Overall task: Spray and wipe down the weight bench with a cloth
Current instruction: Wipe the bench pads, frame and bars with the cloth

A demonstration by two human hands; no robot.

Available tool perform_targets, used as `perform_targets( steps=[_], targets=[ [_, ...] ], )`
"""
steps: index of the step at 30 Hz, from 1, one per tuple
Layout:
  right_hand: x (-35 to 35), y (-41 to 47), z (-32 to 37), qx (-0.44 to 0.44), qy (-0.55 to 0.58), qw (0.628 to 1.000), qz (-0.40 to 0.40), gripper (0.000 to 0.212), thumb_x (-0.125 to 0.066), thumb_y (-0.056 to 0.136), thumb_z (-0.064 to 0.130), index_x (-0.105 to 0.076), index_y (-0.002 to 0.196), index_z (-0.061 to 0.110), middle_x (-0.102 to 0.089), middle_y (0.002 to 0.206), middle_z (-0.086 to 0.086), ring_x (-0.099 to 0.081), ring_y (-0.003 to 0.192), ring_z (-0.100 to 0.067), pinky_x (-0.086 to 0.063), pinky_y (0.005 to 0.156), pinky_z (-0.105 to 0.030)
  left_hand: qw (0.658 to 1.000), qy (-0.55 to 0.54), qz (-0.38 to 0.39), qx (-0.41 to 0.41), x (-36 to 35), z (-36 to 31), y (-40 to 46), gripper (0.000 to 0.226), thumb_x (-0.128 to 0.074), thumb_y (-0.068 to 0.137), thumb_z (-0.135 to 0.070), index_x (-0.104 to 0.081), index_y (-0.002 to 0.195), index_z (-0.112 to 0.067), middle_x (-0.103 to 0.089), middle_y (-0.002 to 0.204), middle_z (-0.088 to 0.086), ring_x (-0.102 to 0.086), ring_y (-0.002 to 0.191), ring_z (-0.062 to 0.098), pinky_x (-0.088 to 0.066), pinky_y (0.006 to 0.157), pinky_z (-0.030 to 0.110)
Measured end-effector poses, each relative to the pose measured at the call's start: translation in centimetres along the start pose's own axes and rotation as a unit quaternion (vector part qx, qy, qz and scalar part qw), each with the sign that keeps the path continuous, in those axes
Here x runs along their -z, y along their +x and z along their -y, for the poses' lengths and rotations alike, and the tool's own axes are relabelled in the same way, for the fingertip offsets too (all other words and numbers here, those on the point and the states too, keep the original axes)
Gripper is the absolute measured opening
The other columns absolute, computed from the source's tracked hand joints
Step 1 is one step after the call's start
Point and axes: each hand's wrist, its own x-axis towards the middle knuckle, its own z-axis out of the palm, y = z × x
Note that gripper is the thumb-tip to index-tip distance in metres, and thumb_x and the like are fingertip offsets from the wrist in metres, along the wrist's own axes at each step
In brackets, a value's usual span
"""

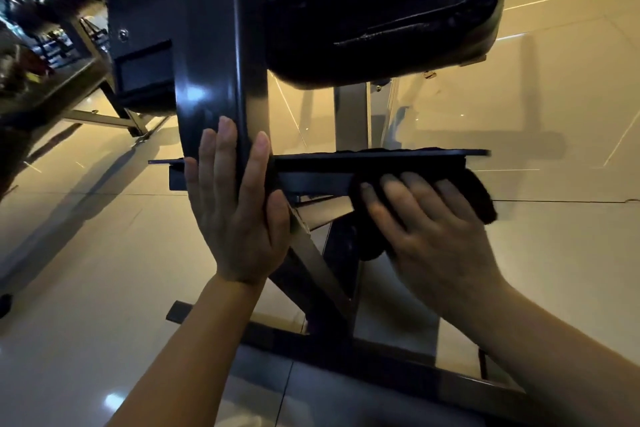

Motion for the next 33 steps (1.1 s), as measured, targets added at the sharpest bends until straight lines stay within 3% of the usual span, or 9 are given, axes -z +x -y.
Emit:
perform_targets(
  steps=[4,8,11,14,19,25,28,30,33],
  targets=[
    [-1.5,2.9,3.2,0.069,0.0,0.997,0.031,0.06,-0.06,0.073,0.025,-0.053,0.132,0.012,-0.056,0.131,-0.009,-0.04,0.121,-0.028,-0.029,0.101,-0.04,1.0,-0.008,0.009,0.007,0.2,-0.1,0.1,0.048,-0.033,0.095,-0.03,-0.035,0.139,-0.011,-0.024,0.154,0.009,-0.012,0.148,0.017,-0.015,0.118,0.048],
    [-2.0,2.7,1.4,0.097,-0.024,0.995,-0.009,0.064,-0.065,0.071,0.024,-0.04,0.129,0.016,-0.051,0.13,-0.005,-0.038,0.115,-0.024,-0.031,0.092,-0.038,1.0,-0.007,0.014,0.015,0.7,-0.5,0.2,0.047,-0.035,0.092,-0.026,-0.037,0.136,-0.01,-0.028,0.146,0.018,-0.013,0.147,0.017,-0.014,0.118,0.046],
    [-1.7,0.8,-1.3,0.08,-0.028,0.993,-0.085,0.043,-0.052,0.083,0.011,-0.046,0.125,0.017,-0.043,0.122,-0.007,-0.041,0.107,-0.025,-0.033,0.086,-0.039,1.0,-0.005,0.026,0.016,0.7,-0.3,0.3,0.047,-0.034,0.094,-0.028,-0.037,0.137,-0.011,-0.027,0.147,0.017,-0.011,0.148,0.016,-0.013,0.119,0.046],
    [-0.7,-1.3,-3.7,0.057,-0.002,0.994,-0.093,0.033,-0.044,0.091,0.005,-0.051,0.122,0.013,-0.045,0.12,-0.012,-0.044,0.104,-0.03,-0.034,0.084,-0.043,0.999,-0.005,0.024,0.027,0.7,-0.4,0.2,0.047,-0.035,0.093,-0.028,-0.036,0.137,-0.013,-0.025,0.148,0.015,-0.012,0.148,0.016,-0.012,0.119,0.045],
    [0.5,-1.3,-4.2,0.02,0.048,0.997,-0.064,0.034,-0.046,0.09,0.012,-0.057,0.122,0.006,-0.061,0.107,-0.019,-0.046,0.1,-0.034,-0.039,0.079,-0.044,0.999,-0.006,0.025,0.024,0.8,-0.5,0.1,0.046,-0.034,0.093,-0.026,-0.036,0.138,-0.013,-0.024,0.149,0.014,-0.012,0.148,0.018,-0.01,0.119,0.045],
    [0.0,0.2,-1.7,0.012,0.057,0.996,-0.067,0.04,-0.059,0.08,0.011,-0.065,0.12,0.004,-0.064,0.108,-0.017,-0.05,0.103,-0.032,-0.036,0.086,-0.042,0.999,-0.008,0.023,0.021,0.6,-0.4,0.2,0.047,-0.033,0.095,-0.029,-0.034,0.139,-0.013,-0.023,0.15,0.012,-0.012,0.148,0.018,-0.01,0.119,0.045],
    [-0.3,2.5,0.3,0.056,0.086,0.992,-0.07,0.031,-0.051,0.086,0.01,-0.07,0.11,0.01,-0.066,0.097,-0.008,-0.061,0.088,-0.024,-0.043,0.078,-0.035,0.999,-0.004,0.03,0.019,0.8,-0.5,0.2,0.047,-0.032,0.096,-0.029,-0.035,0.139,-0.011,-0.024,0.15,0.016,-0.015,0.146,0.023,-0.012,0.119,0.047],
    [-0.3,3.6,1.3,0.039,0.103,0.991,-0.07,0.038,-0.035,0.094,0.006,-0.07,0.11,0.01,-0.064,0.089,-0.006,-0.058,0.079,-0.023,-0.037,0.073,-0.033,0.999,0.0,0.037,0.015,0.9,-0.6,0.3,0.047,-0.033,0.095,-0.028,-0.035,0.139,-0.011,-0.025,0.149,0.017,-0.017,0.145,0.025,-0.013,0.119,0.048],
    [-0.1,2.7,1.3,0.035,0.124,0.988,-0.083,0.048,-0.024,0.098,0.002,-0.068,0.116,0.01,-0.065,0.09,-0.007,-0.061,0.081,-0.024,-0.044,0.075,-0.034,0.999,-0.004,0.042,0.022,1.0,-0.6,0.3,0.047,-0.034,0.094,-0.027,-0.036,0.138,-0.011,-0.025,0.149,0.017,-0.015,0.147,0.023,-0.012,0.119,0.047]
  ],
)
